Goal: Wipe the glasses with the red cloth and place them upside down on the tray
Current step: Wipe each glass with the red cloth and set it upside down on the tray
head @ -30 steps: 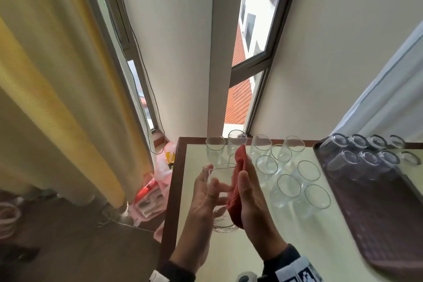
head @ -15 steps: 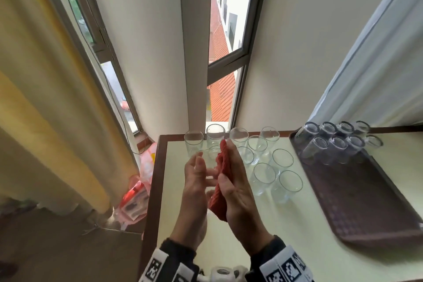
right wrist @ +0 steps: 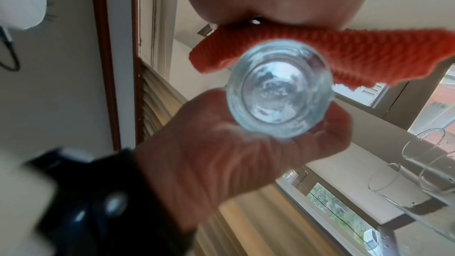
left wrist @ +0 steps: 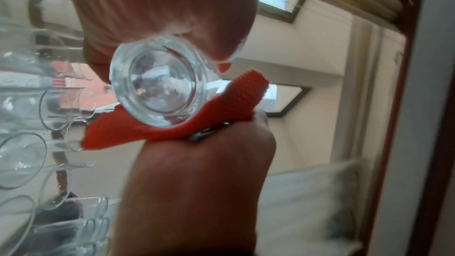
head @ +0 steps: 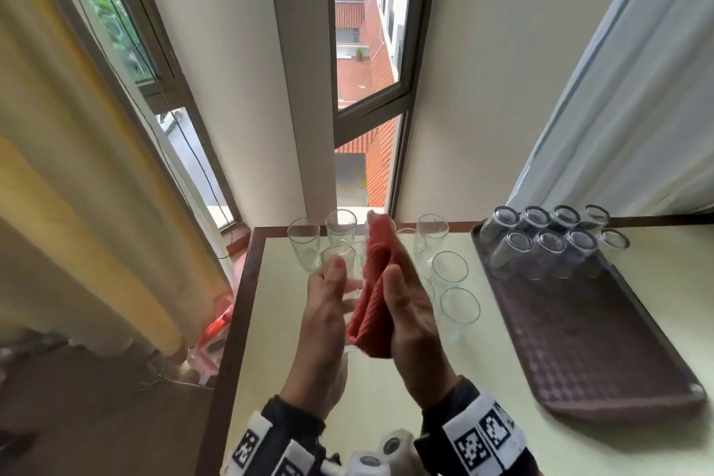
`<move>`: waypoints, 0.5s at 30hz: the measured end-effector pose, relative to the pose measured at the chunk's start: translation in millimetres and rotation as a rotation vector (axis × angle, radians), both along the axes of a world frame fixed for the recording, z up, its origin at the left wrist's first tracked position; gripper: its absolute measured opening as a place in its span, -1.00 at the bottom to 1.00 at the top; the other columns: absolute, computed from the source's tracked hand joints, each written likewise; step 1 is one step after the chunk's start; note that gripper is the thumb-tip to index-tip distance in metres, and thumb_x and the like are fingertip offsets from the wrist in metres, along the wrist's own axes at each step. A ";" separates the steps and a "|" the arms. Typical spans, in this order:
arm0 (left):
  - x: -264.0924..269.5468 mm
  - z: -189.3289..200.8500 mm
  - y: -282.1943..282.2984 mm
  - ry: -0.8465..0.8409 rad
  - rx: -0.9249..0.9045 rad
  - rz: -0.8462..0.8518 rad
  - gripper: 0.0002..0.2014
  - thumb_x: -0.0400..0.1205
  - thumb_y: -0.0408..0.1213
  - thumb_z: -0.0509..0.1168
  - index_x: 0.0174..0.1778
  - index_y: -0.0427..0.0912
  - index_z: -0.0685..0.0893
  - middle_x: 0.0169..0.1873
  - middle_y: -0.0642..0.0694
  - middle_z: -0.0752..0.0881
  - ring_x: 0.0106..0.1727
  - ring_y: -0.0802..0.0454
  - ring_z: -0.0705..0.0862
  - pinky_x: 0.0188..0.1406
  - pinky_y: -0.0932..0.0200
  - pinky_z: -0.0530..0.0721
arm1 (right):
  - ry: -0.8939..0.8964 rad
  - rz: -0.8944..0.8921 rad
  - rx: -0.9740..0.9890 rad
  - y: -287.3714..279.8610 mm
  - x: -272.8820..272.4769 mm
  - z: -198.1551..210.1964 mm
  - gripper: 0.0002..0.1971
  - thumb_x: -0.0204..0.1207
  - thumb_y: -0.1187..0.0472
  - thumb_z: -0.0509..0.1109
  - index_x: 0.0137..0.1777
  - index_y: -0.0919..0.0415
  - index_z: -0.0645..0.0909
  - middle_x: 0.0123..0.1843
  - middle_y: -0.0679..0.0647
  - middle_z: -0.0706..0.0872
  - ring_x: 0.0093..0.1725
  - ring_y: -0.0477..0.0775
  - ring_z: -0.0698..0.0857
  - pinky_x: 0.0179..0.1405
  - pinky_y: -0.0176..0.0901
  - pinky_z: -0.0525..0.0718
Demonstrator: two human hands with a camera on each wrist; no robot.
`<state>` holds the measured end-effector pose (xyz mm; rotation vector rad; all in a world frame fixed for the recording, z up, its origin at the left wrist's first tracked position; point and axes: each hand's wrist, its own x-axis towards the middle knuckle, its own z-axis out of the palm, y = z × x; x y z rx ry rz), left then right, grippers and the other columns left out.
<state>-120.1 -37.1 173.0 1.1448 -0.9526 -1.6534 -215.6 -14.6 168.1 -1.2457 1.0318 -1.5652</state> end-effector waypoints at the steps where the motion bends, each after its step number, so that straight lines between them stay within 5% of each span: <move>1: 0.9 0.4 -0.9 0.021 0.019 0.016 -0.59 0.69 0.17 0.09 0.31 0.02 0.55 0.21 -0.19 0.72 0.20 -0.17 0.76 0.16 -0.19 0.75 | 0.093 0.017 -0.020 1.2 2.9 -3.4 -0.26 0.60 -0.42 0.08 0.71 -0.10 0.19 0.73 -0.15 0.24 0.69 -0.02 0.28 0.62 0.21 0.38; 3: 2.8 0.2 -0.1 0.038 0.003 0.019 -0.60 0.74 0.09 0.07 0.38 -0.03 0.53 0.21 -0.12 0.76 0.21 -0.07 0.78 0.18 -0.11 0.75 | 0.214 0.029 -0.038 -0.6 5.7 -9.0 -0.32 0.62 -0.43 -0.03 0.70 -0.20 0.20 0.77 -0.21 0.06 0.75 -0.08 0.08 0.70 0.30 0.15; 4: 3.0 0.7 2.0 0.022 -0.023 0.005 -0.57 0.72 0.12 0.08 0.41 -0.02 0.52 0.23 -0.09 0.76 0.24 -0.04 0.77 0.20 -0.10 0.74 | 0.198 0.032 -0.024 -2.5 4.4 -8.6 -0.30 0.61 -0.44 -0.02 0.69 -0.19 0.19 0.77 -0.22 0.03 0.74 -0.11 0.09 0.70 0.24 0.20; 7: 0.1 -2.2 8.2 -0.079 -0.120 -0.081 -0.49 0.66 0.28 0.17 0.43 0.08 0.47 0.25 -0.01 0.70 0.22 0.05 0.73 0.17 -0.04 0.71 | -0.068 0.070 0.064 -8.9 -7.9 -4.9 -0.28 0.60 -0.29 0.12 0.71 -0.07 0.10 0.71 -0.07 0.25 0.59 -0.08 0.46 0.39 -0.06 0.64; 10: -4.4 -3.3 12.1 -0.096 -0.163 -0.096 -0.52 0.66 0.18 0.14 0.47 0.10 0.44 0.28 0.02 0.66 0.19 0.20 0.72 0.15 0.15 0.70 | -0.197 0.098 0.144 -10.7 -16.2 -3.6 -0.37 0.63 -0.02 0.12 0.71 -0.03 0.11 0.57 0.14 0.49 0.44 0.14 0.64 0.17 -0.07 0.75; 12: -5.2 -2.8 13.0 -0.047 -0.160 -0.053 -0.49 0.61 0.14 0.15 0.45 0.03 0.51 0.27 -0.02 0.72 0.25 0.13 0.73 0.28 0.00 0.72 | -0.147 0.107 0.135 -6.7 -13.3 -2.9 -0.39 0.63 0.09 0.16 0.69 -0.05 0.14 0.45 -0.10 0.61 0.40 0.04 0.67 0.21 -0.09 0.72; 14: -2.9 -1.1 12.0 0.016 -0.142 0.028 -0.44 0.59 0.14 0.17 0.47 -0.04 0.52 0.26 -0.09 0.75 0.30 -0.02 0.74 0.38 -0.16 0.67 | -0.037 0.093 0.091 -0.2 -6.2 -8.0 -0.39 0.62 0.17 0.21 0.67 -0.04 0.17 0.40 -0.46 0.58 0.42 -0.16 0.62 0.32 -0.16 0.65; 15: -1.1 -0.4 10.6 0.039 -0.138 0.065 -0.41 0.60 0.13 0.17 0.52 -0.05 0.48 0.27 -0.14 0.74 0.31 -0.07 0.73 0.40 -0.19 0.64 | 0.022 0.071 0.066 2.8 -2.6 -11.9 -0.38 0.62 0.18 0.24 0.67 -0.06 0.17 0.46 -0.48 0.51 0.45 -0.21 0.58 0.39 -0.16 0.61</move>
